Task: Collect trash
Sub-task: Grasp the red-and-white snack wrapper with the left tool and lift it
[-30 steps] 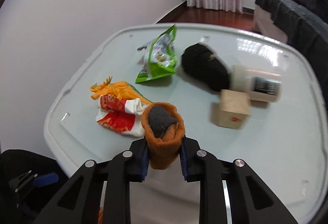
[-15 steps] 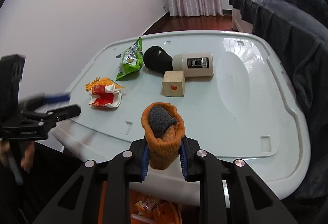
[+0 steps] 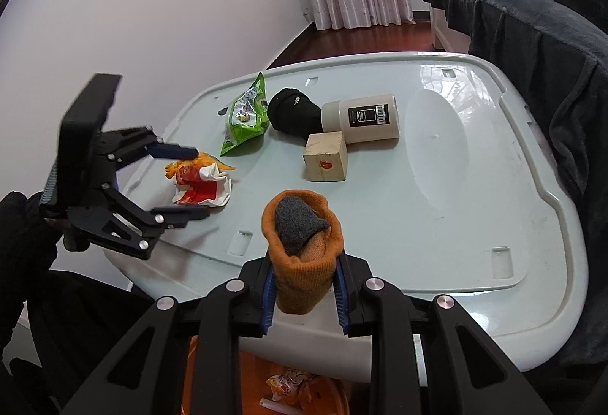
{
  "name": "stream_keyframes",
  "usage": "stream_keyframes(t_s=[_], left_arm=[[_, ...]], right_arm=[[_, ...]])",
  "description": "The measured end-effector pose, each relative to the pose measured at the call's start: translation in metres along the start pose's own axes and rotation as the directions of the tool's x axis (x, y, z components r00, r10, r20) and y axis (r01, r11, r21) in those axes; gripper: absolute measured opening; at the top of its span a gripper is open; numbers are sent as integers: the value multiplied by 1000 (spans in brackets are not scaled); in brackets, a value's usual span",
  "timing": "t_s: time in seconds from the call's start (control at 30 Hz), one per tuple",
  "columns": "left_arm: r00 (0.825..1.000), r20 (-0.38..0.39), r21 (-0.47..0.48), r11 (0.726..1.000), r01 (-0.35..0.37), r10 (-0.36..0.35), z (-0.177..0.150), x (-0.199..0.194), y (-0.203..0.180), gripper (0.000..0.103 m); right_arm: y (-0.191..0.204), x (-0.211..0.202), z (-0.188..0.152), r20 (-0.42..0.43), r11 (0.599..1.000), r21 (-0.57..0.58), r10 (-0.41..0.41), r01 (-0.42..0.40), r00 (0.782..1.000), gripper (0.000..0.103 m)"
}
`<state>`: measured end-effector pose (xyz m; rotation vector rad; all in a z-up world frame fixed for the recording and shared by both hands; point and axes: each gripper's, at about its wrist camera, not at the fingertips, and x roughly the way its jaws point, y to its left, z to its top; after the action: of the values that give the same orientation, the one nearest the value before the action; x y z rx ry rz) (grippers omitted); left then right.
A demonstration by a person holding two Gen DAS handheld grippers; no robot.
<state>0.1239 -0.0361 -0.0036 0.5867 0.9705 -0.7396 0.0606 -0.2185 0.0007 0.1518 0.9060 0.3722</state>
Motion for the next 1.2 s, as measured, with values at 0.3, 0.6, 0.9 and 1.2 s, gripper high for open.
stream_keyframes(t_s=[0.3, 0.6, 0.9, 1.2], left_arm=[[999, -35, -119, 992, 32, -36, -14, -4, -6, 79], [999, -52, -261, 965, 1, -15, -10, -5, -7, 83], [994, -108, -323, 944, -66, 32, -15, 22, 15, 78], [994, -90, -378, 921, -93, 64, -17, 12, 14, 31]], right_arm=[[2, -3, 0, 10, 1000, -2, 14, -14, 1000, 25], [1, -5, 1, 20, 1000, 3, 13, -13, 1000, 26], [2, -5, -1, 23, 1000, -8, 8, -7, 1000, 26], [3, -5, -1, 24, 1000, -12, 3, -3, 1000, 26]])
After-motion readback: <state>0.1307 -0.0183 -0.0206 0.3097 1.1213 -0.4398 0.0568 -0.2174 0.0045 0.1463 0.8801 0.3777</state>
